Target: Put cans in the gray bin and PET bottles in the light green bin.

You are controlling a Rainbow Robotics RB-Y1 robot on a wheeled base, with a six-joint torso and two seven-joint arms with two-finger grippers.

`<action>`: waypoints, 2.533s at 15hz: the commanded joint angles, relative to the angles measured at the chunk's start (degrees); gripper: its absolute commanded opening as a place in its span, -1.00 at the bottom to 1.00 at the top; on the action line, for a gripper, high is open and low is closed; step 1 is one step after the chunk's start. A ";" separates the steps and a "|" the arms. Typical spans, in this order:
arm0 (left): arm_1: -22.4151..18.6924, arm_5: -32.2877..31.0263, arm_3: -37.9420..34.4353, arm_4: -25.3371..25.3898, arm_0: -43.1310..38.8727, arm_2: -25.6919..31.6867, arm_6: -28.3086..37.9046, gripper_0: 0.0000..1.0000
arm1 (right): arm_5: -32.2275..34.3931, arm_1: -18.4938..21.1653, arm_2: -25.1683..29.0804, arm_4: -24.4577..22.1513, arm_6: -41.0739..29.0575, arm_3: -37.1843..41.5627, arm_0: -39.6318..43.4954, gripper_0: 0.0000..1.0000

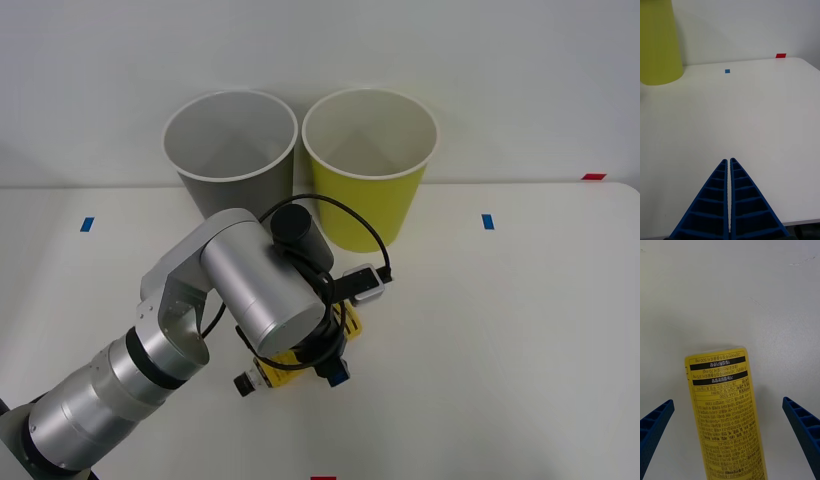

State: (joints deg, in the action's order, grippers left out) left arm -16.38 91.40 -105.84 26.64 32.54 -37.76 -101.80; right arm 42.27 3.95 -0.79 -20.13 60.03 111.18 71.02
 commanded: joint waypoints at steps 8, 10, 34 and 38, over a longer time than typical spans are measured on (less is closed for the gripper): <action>1.17 0.44 3.09 -0.09 0.42 0.05 0.46 1.00 | 0.00 0.00 0.00 0.00 0.00 0.00 0.00 -1.00; 1.43 0.44 4.24 -0.01 0.77 0.05 0.81 1.00 | 0.00 0.00 0.00 0.00 0.00 0.00 0.00 -1.00; 4.77 -1.32 12.94 -2.29 2.62 0.93 5.73 1.00 | 0.00 0.00 0.00 0.00 0.00 0.00 0.00 -1.00; 4.69 -1.67 12.94 -2.20 2.62 0.93 6.52 -0.95 | 0.00 0.00 0.00 0.00 0.00 0.00 0.00 -1.00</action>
State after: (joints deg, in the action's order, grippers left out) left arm -11.67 89.88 -92.89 24.41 35.17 -36.80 -95.41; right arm 42.27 3.95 -0.79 -20.13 60.03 111.18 71.02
